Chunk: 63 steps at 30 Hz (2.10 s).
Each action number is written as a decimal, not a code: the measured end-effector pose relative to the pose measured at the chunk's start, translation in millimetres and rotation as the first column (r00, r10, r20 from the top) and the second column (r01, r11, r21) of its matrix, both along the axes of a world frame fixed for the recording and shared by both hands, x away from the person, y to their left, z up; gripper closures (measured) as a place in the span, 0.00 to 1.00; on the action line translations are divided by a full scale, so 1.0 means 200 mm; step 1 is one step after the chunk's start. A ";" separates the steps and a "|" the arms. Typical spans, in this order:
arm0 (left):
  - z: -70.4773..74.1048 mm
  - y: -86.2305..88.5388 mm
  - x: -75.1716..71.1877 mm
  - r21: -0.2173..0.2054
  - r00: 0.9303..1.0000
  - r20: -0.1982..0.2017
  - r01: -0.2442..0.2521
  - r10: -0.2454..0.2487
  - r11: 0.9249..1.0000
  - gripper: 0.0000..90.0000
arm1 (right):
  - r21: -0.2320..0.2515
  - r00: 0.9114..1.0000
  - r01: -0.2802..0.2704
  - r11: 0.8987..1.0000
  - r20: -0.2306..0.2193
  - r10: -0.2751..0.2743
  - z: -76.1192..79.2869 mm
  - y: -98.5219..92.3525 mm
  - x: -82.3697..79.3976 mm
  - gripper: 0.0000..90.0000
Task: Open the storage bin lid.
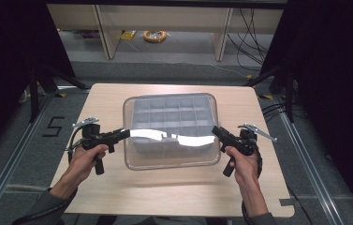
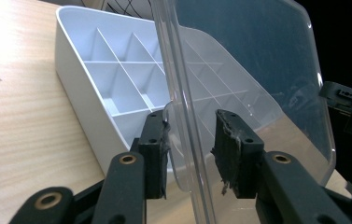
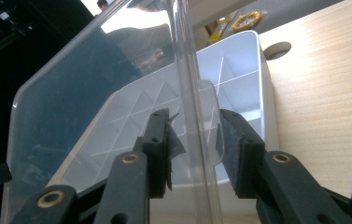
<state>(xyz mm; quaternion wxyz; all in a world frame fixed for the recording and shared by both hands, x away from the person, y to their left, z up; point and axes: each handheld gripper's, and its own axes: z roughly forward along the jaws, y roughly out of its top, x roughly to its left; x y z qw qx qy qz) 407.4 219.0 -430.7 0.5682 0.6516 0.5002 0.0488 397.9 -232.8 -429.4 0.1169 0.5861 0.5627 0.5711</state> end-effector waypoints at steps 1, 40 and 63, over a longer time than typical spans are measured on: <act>0.00 0.00 0.00 0.000 1.000 0.000 0.000 0.000 1.000 0.71 | 0.012 1.000 -0.004 1.000 -0.003 0.004 0.00 0.00 0.00 0.73; -0.14 -0.04 -0.24 0.037 0.995 -0.042 0.090 -0.088 0.995 0.71 | 0.014 0.999 -0.027 1.000 -0.046 0.028 -0.13 -0.07 -0.29 0.72; -0.27 -0.01 -0.36 0.058 0.988 -0.105 0.120 -0.113 0.991 0.70 | -0.007 0.990 -0.036 0.999 -0.140 0.034 -0.25 -0.03 -0.45 0.71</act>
